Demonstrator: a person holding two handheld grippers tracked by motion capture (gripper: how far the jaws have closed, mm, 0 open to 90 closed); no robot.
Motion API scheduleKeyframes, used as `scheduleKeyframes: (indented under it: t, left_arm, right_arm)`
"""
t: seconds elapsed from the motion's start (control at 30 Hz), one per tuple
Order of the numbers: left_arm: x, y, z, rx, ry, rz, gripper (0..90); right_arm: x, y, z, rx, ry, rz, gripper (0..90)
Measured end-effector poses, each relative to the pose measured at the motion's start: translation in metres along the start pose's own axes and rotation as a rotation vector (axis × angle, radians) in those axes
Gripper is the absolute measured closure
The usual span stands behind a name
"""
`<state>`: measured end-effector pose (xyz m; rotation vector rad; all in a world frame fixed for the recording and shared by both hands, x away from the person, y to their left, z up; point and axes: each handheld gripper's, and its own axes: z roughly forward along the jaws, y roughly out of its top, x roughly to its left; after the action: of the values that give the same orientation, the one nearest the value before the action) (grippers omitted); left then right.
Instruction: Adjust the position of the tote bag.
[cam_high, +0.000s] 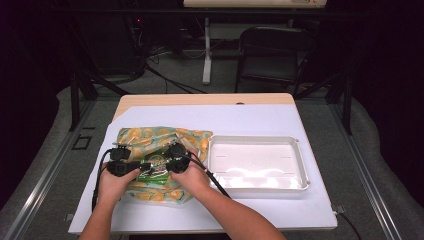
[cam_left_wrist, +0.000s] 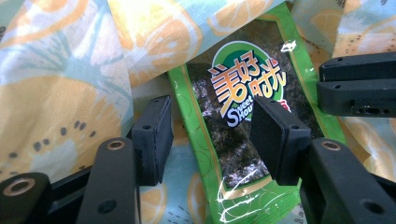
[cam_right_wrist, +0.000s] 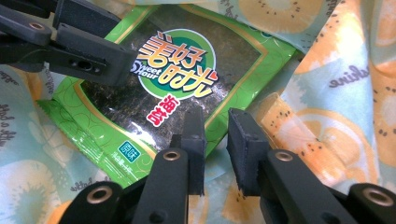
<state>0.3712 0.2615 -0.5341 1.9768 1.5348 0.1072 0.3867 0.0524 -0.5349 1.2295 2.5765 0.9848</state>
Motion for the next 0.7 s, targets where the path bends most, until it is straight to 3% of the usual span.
scheduleKeyframes:
  t: [0.4,0.7]
  left_arm:
    - [-0.0009,-0.0001,0.0044,0.011,-0.016,-0.002,48.5]
    - [0.0011,-0.0011,0.0065,0.007,-0.020,-0.019,47.5]
  right_arm:
    - [-0.0010,-0.0008,0.0003,-0.009,-0.001,-0.014,76.7]
    - [0.0003,-0.0021,0.0013,-0.029,-0.005,0.003,76.6]
